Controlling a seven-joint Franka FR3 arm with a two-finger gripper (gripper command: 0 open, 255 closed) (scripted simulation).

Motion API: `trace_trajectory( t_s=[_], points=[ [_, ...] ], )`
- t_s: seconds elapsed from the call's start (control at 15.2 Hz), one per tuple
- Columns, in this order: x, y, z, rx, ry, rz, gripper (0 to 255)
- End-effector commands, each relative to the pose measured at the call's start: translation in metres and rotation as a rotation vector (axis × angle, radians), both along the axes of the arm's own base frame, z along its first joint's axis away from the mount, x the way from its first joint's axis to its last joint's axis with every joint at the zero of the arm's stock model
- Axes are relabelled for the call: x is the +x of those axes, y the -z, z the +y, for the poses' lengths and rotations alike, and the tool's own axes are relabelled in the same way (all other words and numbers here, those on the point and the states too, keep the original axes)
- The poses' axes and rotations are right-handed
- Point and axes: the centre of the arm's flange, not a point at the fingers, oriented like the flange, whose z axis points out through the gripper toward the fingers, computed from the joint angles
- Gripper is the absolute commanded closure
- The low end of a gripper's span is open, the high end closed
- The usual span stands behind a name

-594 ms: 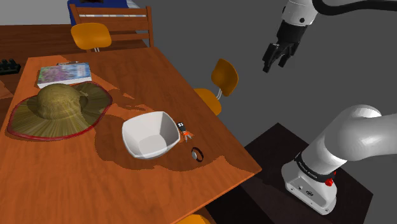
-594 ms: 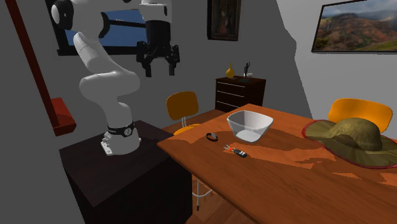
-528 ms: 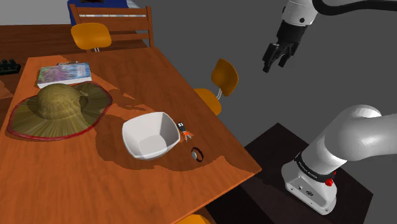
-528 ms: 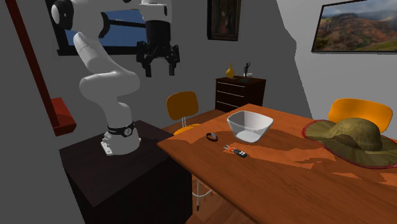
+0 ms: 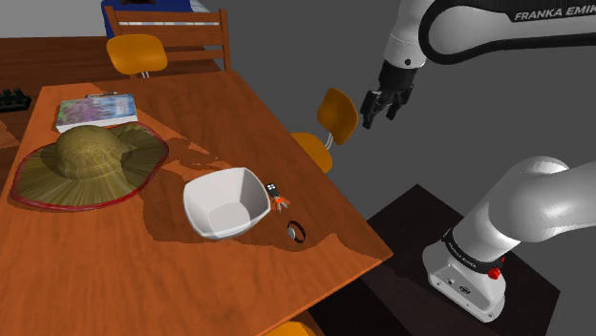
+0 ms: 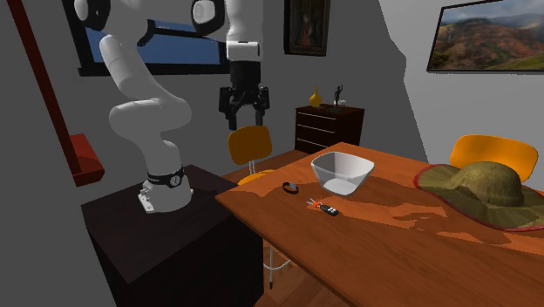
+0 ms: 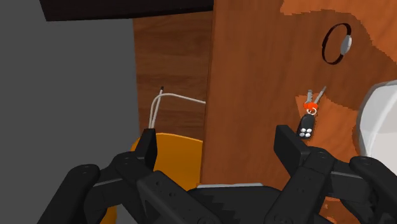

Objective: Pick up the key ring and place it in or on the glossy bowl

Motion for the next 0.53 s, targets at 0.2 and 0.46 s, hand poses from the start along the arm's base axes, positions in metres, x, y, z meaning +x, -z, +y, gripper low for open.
trace_trajectory(
  t_s=[0.2,0.46],
  points=[
    [0.026,0.048,0.04,0.001,-0.004,-0.004,0],
    [0.046,0.085,0.071,0.001,-0.008,-0.007,0]
  ],
)
